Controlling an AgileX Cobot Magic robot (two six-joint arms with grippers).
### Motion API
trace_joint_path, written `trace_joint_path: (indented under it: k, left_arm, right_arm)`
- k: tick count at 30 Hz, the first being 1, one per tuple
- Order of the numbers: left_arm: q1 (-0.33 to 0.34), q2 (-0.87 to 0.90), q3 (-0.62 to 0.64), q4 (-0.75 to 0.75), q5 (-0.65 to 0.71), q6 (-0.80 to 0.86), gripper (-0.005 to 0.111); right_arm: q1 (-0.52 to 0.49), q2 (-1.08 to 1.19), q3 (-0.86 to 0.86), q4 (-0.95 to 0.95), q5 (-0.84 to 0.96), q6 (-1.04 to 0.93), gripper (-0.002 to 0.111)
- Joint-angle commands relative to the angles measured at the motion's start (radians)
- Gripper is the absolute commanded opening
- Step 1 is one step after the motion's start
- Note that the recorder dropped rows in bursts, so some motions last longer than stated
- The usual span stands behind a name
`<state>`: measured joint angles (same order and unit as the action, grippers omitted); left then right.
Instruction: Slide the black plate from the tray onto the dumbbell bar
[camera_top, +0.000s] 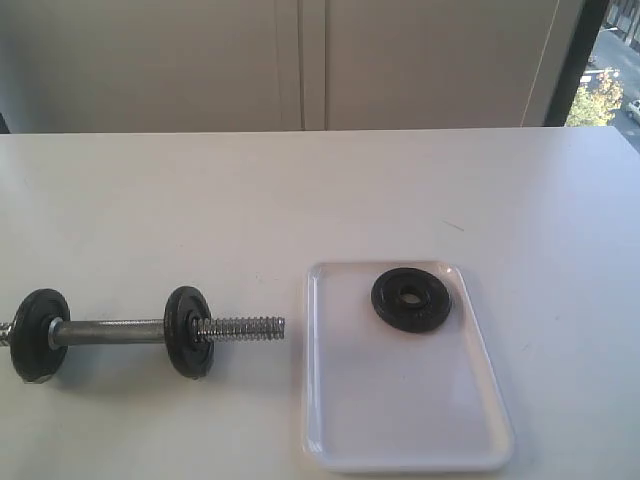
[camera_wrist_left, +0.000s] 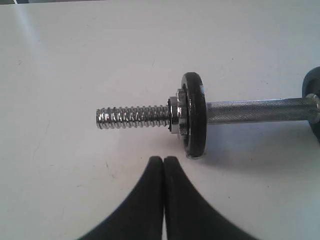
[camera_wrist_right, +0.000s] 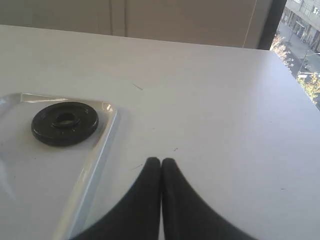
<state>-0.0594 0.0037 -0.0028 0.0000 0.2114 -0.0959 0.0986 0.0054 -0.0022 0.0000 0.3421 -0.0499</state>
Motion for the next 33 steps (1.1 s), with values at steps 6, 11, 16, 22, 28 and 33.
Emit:
trace_joint_path:
  k: [6,11,16,22,28,33]
  left_arm:
    - [-0.007,-0.004,0.003,0.0,-0.003,-0.002,0.0]
    - [-0.007,-0.004,0.003,0.0,-0.037,-0.002,0.0]
    - [-0.007,-0.004,0.003,0.0,-0.037,-0.002,0.0]
    - [-0.007,-0.004,0.003,0.0,-0.049,-0.002,0.0]
    - [-0.007,-0.004,0.003,0.0,-0.156,-0.002,0.0]
    - [-0.007,-0.004,0.003,0.0,-0.319,-0.004,0.0]
  right_arm:
    - [0.002,-0.005,0.002,0.0,-0.007,0.003,0.0]
    - [0.002,-0.005,0.002,0.0,-0.007,0.003,0.0]
    - [0.011,-0.005,0.002,0.0,-0.007,0.003,0.0]
    - [0.011,-0.005,0.002,0.0,-0.016,0.003,0.0]
    - [0.011,-0.005,0.002,0.0,-0.03,0.083,0.0]
    - [0.011,-0.005,0.002,0.007,-0.03,0.187,0.0]
